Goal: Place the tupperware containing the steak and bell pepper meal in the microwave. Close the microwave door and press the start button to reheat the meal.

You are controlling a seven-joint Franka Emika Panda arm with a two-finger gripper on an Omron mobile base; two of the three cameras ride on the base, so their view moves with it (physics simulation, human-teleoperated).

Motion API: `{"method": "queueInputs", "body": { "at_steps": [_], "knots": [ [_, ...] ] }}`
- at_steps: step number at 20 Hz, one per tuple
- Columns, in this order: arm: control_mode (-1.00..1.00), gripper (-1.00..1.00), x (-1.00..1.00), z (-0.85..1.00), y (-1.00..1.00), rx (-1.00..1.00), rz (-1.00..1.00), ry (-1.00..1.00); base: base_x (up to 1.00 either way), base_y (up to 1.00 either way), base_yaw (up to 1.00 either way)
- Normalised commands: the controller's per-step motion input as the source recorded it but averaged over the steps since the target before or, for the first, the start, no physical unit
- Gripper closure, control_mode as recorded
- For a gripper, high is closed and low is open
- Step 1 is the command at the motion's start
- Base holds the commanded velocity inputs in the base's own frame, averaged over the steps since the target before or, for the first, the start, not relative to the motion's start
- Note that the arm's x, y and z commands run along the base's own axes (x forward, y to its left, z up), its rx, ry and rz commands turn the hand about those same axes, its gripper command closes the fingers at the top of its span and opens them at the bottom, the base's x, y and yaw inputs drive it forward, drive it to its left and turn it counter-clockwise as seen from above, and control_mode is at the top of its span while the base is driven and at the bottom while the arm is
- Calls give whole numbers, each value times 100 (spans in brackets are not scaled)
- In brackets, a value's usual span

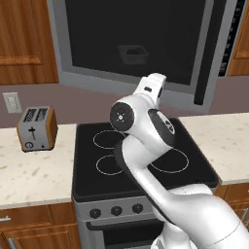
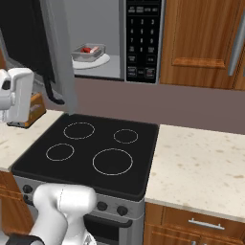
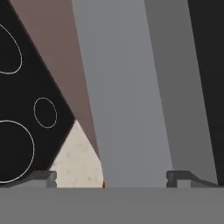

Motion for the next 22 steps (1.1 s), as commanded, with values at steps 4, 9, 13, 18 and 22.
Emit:
{"method": "queueInputs", "body": {
  "at_steps": [4,9,13,18,22],
  "knots": [
    [-100,-100,100,0,-6,1,36,6,0,0,0],
    [-100,-100,98,0,0,0,35,3,0,0,0],
    [-100,-100,84,0,0,1,33,4,0,0,0],
    [-100,-100,84,0,0,2,31,10,0,0,0],
    [-100,-100,76,0,0,3,28,14,0,0,0]
  ]
}}
